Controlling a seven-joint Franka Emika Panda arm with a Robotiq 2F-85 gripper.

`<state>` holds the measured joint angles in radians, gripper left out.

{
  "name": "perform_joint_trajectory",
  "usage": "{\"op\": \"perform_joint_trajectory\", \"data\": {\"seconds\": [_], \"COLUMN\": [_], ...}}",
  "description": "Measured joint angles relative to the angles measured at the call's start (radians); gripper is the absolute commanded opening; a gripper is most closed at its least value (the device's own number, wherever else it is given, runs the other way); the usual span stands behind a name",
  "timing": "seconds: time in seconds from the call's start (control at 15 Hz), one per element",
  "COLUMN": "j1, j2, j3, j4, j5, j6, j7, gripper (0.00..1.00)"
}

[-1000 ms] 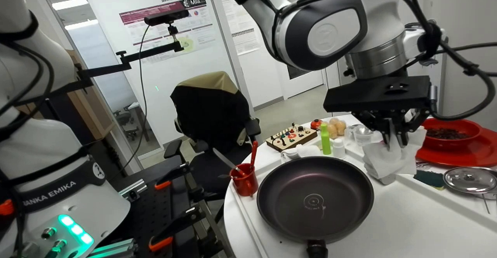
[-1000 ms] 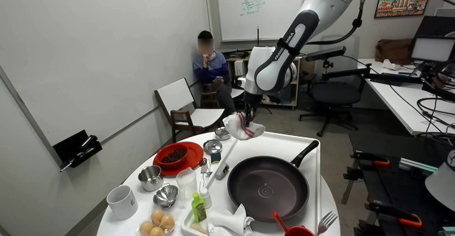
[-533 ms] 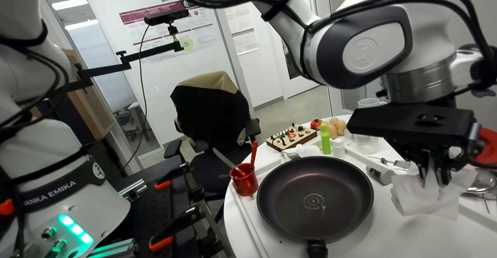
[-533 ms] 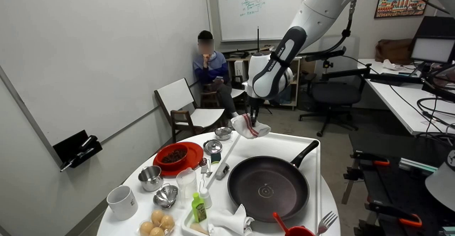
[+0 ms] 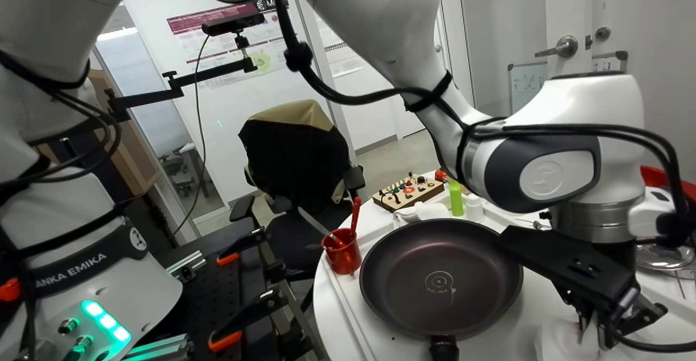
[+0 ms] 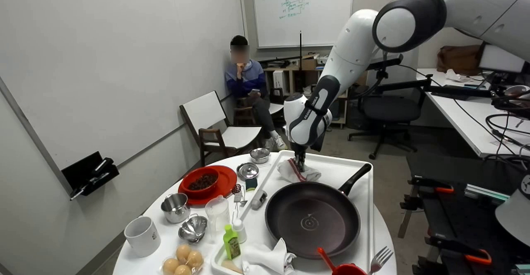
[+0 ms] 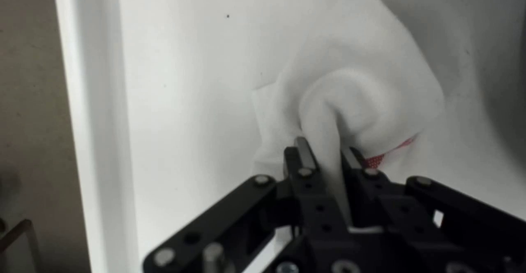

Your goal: Wipe the pan with the white towel

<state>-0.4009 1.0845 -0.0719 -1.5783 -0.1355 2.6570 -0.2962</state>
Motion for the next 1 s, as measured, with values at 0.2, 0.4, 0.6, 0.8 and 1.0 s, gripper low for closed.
{"op": "perform_joint_trajectory", "data": {"seconds": [0.2, 0.4, 0.6, 0.8, 1.0], "j1": [0.019, 0.026, 0.025, 0.024, 0.016], "j2": [0.057, 0.060, 0.032, -0.040, -0.123], "j3": [-0.008, -0.004, 0.015, 0.046, 0.077], "j4": [0.074, 0.104, 0.102, 0.061, -0.011], "j5": [0.001, 0.027, 0.056, 0.073, 0.085], "j6": [-0.047, -0.065, -0.064, -0.057, -0.006], "j7": [0.047, 0.077, 0.084, 0.080, 0.057], "gripper": [0.64, 0.85, 1.00, 1.00, 1.00]}}
